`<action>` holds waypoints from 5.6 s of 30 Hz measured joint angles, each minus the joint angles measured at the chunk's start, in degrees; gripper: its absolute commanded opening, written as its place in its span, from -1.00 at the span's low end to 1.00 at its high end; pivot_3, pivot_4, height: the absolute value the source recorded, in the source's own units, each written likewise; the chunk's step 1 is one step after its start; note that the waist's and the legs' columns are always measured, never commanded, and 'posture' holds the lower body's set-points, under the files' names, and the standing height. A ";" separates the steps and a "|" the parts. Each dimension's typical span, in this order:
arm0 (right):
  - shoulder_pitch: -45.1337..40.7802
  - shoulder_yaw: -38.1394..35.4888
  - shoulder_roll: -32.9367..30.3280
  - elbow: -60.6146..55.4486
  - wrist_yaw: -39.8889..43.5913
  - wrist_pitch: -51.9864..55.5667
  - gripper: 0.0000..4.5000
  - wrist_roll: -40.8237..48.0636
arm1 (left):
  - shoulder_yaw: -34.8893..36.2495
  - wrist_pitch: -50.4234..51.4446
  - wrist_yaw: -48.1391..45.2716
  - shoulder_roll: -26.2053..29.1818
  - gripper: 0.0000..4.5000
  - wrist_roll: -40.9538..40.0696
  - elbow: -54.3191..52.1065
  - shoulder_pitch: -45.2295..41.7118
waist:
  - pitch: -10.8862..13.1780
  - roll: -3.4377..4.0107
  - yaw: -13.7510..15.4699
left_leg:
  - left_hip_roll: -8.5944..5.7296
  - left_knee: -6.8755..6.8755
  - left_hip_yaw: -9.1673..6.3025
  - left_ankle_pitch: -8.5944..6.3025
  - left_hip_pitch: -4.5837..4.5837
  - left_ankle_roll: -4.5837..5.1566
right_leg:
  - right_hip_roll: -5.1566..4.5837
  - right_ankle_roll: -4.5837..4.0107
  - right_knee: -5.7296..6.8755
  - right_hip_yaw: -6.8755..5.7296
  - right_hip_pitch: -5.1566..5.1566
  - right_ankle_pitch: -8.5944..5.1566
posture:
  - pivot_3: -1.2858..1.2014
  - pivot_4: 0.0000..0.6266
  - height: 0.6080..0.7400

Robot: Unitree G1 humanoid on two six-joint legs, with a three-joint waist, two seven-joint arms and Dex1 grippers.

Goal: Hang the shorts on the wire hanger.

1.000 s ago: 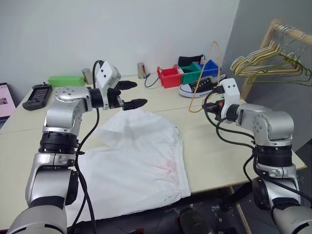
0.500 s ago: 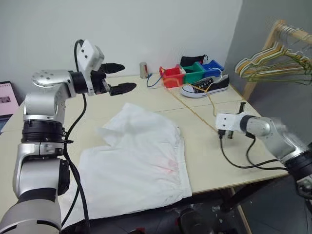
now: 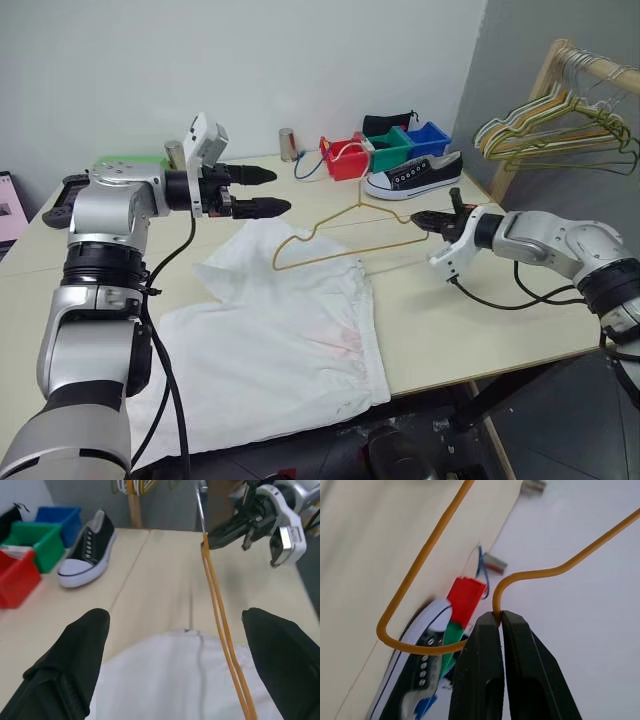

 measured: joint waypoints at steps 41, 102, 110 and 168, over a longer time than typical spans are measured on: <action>-6.79 -0.08 5.06 6.99 -3.44 -3.34 -1.00 -7.06 | -10.99 11.73 -1.43 3.01 -0.97 0.64 -18.53 13.16 | -0.01 0.00 -0.14 | 0.00 0.00 -0.06 0.00 0.17 0.00 | 0.01 -0.04 0.09 0.02 0.12 -0.01 | -0.22 -1.00 1.00; 6.08 -17.56 10.57 -9.06 47.62 42.63 0.07 38.73 | -12.84 -37.20 29.34 -0.62 -1.00 29.48 -25.09 18.08 | -0.22 -0.11 0.14 | 0.00 0.05 -0.16 0.00 0.05 0.00 | 0.01 -0.02 0.08 -0.10 0.11 0.00 | -0.20 -0.98 1.00; 6.01 -17.56 10.68 -7.91 47.63 40.77 -0.75 37.64 | -12.84 -38.22 29.44 -0.63 -1.00 29.78 -24.76 17.94 | -0.22 -0.11 0.13 | 0.00 0.05 -0.16 0.00 0.05 0.00 | 0.00 -0.02 0.08 -0.10 0.10 0.00 | -0.20 -0.98 1.00; 61.70 -30.60 -25.66 -46.57 81.95 120.48 -1.00 95.30 | 6.42 1.23 34.52 -2.10 0.99 -9.05 -69.96 64.79 | 0.02 -0.51 3.14 | 0.39 0.14 0.51 -0.47 0.18 -0.21 | -0.02 -0.87 -0.25 -0.12 0.01 -0.53 | -0.19 -0.78 1.00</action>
